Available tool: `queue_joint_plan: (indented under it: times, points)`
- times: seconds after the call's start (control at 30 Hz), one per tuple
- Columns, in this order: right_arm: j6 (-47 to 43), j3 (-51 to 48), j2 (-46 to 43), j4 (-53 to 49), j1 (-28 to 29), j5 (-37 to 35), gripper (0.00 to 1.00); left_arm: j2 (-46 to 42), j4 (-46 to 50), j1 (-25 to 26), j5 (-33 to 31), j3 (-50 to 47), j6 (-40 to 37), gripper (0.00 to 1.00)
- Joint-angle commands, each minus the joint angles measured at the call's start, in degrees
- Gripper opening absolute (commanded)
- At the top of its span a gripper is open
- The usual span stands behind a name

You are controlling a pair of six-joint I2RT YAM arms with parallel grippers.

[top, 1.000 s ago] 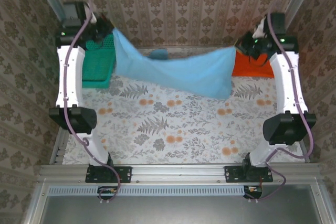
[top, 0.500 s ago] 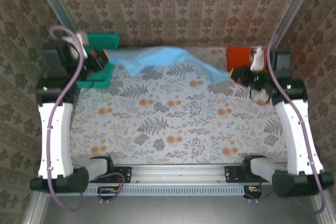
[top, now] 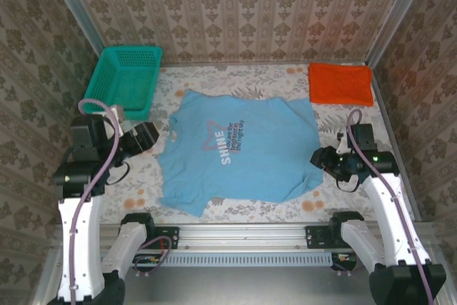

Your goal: Fold and stack the t-shirts

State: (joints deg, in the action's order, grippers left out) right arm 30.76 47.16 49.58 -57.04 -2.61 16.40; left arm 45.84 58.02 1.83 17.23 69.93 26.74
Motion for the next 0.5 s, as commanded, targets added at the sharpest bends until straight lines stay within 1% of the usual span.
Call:
queue_joint_plan:
  times: [0.0,0.07,0.13,0.2,0.27,0.33,0.37,0.4,0.47]
  points:
    - [3.85,4.4,3.21,-0.04,-0.73,-10.22,0.49,6.18,-7.71,-0.24,-2.16,2.52,0.8,0.84]
    - [4.06,5.32,5.91,2.75,-0.73,-10.1,0.5,11.35,-10.77,0.54,-1.85,3.24,2.98,0.83]
    - [4.44,6.16,9.38,5.39,-0.64,-8.07,0.5,17.08,-12.11,3.12,-2.29,3.85,3.96,0.82]
    - [5.32,6.32,12.94,6.84,-0.56,-6.58,0.51,23.33,-9.68,6.28,-5.99,5.28,5.22,0.82]
    - [5.8,6.5,15.57,5.7,-0.55,-7.03,0.55,27.26,-8.33,8.36,-6.03,4.63,7.56,0.81]
    - [5.9,5.83,16.99,4.35,-0.27,-5.83,0.58,30.23,-2.23,10.32,-9.41,5.01,10.41,0.8]
    - [5.62,5.35,17.66,3.32,0.15,-5.2,0.61,31.73,2.83,10.89,-10.98,5.19,12.09,0.8]
    - [5.09,4.86,18.61,1.68,0.53,-5.28,0.63,33.15,7.55,10.92,-12.21,5.51,13.22,0.8]
    - [3.82,3.81,20.59,-0.7,0.89,-4.47,0.63,35.3,15.56,10.93,-13.93,4.75,15.16,0.8]
